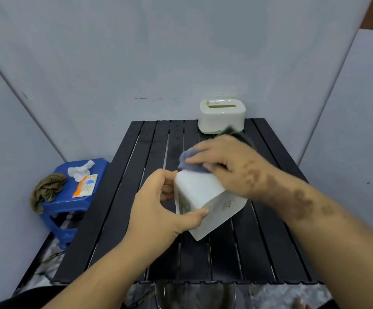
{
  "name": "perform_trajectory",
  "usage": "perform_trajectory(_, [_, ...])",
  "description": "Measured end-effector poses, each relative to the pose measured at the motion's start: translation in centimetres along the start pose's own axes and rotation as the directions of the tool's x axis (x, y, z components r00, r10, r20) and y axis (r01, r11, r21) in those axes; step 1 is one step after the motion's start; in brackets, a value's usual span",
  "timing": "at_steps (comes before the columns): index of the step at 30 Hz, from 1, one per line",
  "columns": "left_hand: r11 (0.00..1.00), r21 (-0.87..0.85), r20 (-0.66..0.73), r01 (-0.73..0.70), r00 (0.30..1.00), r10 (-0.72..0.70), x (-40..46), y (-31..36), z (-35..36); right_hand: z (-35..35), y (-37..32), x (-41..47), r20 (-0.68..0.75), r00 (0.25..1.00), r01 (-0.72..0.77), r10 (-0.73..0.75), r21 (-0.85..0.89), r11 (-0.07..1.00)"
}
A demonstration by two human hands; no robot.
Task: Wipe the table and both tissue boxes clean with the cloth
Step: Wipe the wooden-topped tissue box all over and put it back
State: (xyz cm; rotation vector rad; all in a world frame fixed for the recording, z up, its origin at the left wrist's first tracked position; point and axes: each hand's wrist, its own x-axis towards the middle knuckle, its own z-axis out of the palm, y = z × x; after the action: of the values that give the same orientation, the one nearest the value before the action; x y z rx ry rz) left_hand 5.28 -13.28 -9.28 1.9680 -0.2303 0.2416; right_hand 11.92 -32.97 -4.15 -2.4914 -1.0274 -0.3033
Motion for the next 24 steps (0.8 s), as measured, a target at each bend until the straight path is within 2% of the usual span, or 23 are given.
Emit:
perform_trajectory(3, [1.000, -0.013, 0.004, 0.009, 1.000, -0.008, 0.1, -0.1, -0.1, -1.2, 2.9, -0.3, -0.101, 0.958, -0.268, 0.269, 0.027, 0.963])
perform_trajectory(4, [1.000, -0.014, 0.006, 0.010, 1.000, -0.010, 0.1, -0.2, 0.0, -1.2, 3.0, -0.3, -0.102, 0.944, -0.311, 0.312, 0.024, 0.950])
perform_trajectory(5, [1.000, -0.014, 0.005, 0.011, 1.000, -0.011, 0.1, -0.2, 0.0, -1.0, 2.5, 0.0, -0.078, 0.945, -0.320, 0.318, -0.025, 0.947])
perform_trajectory(7, [1.000, -0.016, -0.001, 0.010, 1.000, -0.010, 0.0, -0.3, 0.0, -0.1, 0.2, 1.0, -0.013, 0.969, -0.245, 0.246, -0.149, 0.958])
perform_trajectory(10, [1.000, -0.014, 0.006, 0.007, 1.000, -0.007, 0.0, -0.4, -0.1, 0.2, -0.6, 1.6, 0.038, 0.988, -0.142, 0.147, -0.112, 0.984])
perform_trajectory(12, [1.000, -0.022, 0.018, 0.013, 1.000, -0.013, 0.1, -0.6, -0.3, -0.2, 2.4, 1.3, -0.020, 0.978, -0.207, 0.206, -0.039, 0.978])
perform_trajectory(14, [1.000, -0.018, 0.031, 0.012, 0.999, -0.012, 0.2, -0.7, -0.5, -0.8, 4.7, 0.1, -0.130, 0.928, -0.343, 0.350, 0.076, 0.936])
perform_trajectory(16, [1.000, -0.022, 0.036, 0.011, 0.999, -0.010, 0.3, -0.8, -0.6, -0.8, 5.1, -0.9, -0.174, 0.885, -0.421, 0.431, 0.096, 0.902])
perform_trajectory(18, [0.999, -0.032, 0.035, 0.006, 0.999, -0.005, 0.3, -0.9, -0.7, -0.7, 3.5, -0.8, -0.152, 0.909, -0.391, 0.387, 0.004, 0.920])
perform_trajectory(20, [0.999, -0.041, 0.030, 0.000, 1.000, 0.001, 0.3, -0.9, -0.7, -0.7, 0.5, -0.2, -0.118, 0.964, -0.250, 0.239, -0.083, 0.965])
perform_trajectory(22, [0.999, -0.050, 0.038, -0.006, 0.999, 0.008, 0.3, -0.7, -0.8, -0.2, -2.2, -0.2, -0.060, 0.998, -0.038, 0.036, -0.035, 0.999])
perform_trajectory(24, [0.998, -0.054, 0.056, -0.012, 0.998, 0.015, 0.3, -0.6, -0.9, 0.4, -3.5, -1.0, 0.048, 0.998, 0.035, -0.039, 0.088, 0.996])
